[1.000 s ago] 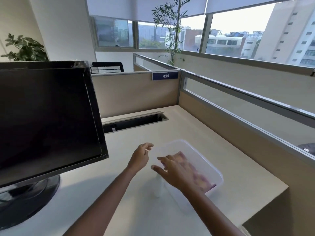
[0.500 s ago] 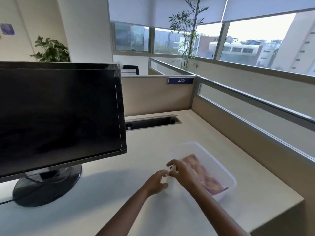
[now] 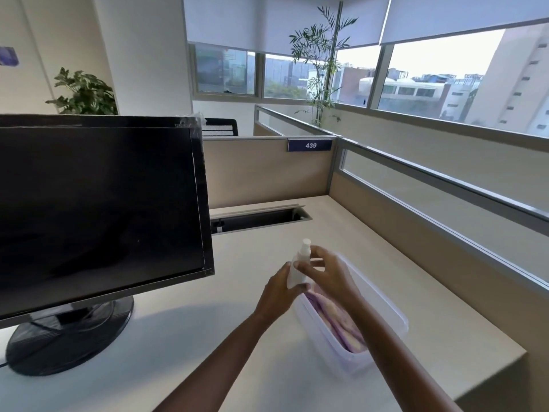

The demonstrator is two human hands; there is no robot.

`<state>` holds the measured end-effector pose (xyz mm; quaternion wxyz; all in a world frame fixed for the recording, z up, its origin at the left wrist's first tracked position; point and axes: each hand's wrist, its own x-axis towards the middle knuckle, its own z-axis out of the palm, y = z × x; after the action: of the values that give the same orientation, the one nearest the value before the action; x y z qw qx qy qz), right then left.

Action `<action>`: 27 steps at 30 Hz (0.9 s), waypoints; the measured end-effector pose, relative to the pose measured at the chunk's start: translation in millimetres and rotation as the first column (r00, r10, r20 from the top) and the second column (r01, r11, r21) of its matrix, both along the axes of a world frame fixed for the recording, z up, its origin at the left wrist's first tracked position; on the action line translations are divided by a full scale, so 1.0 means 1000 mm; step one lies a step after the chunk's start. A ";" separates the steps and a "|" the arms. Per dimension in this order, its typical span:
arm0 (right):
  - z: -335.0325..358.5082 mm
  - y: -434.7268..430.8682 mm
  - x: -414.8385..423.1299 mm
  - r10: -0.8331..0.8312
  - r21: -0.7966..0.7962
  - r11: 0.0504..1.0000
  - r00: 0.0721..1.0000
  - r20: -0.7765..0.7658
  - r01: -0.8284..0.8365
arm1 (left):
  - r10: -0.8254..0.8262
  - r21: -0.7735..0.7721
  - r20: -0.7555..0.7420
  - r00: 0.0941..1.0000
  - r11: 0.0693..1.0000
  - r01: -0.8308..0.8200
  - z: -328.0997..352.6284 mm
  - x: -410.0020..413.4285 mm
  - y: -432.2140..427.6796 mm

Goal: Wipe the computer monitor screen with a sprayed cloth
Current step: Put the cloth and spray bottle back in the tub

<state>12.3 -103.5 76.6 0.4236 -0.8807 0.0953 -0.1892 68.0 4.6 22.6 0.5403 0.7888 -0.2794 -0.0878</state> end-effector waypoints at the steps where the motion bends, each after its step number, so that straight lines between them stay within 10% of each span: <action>1: -0.002 -0.003 0.000 -0.002 -0.001 1.000 1.000 -0.022 0.002 | -0.015 -0.027 0.016 1.000 1.000 0.015 0.004 0.001 -0.003; 8: -0.010 -0.024 -0.004 -0.043 -0.098 0.994 0.996 0.080 0.051 | -0.083 0.031 0.072 0.994 0.996 0.081 0.016 0.010 -0.028; 14: -0.021 -0.045 0.001 -0.141 -0.081 0.986 0.988 0.060 0.146 | 0.091 0.397 -0.066 0.994 0.916 -0.058 0.004 0.028 -0.032; 18: -0.040 -0.052 0.009 -0.143 -0.051 0.989 0.987 -0.067 0.140 | 0.168 0.220 -0.416 0.894 0.972 -0.081 -0.006 0.032 -0.035; 27: -0.073 -0.054 0.046 -0.113 -0.148 0.987 0.942 -0.316 0.069 | 0.226 0.165 -0.464 0.856 0.972 -0.166 -0.014 0.049 -0.048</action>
<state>58.0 -157.3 3.2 0.3328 -0.9210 0.1910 -0.0676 116.9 -43.4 9.1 0.5508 0.7975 -0.0492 -0.2415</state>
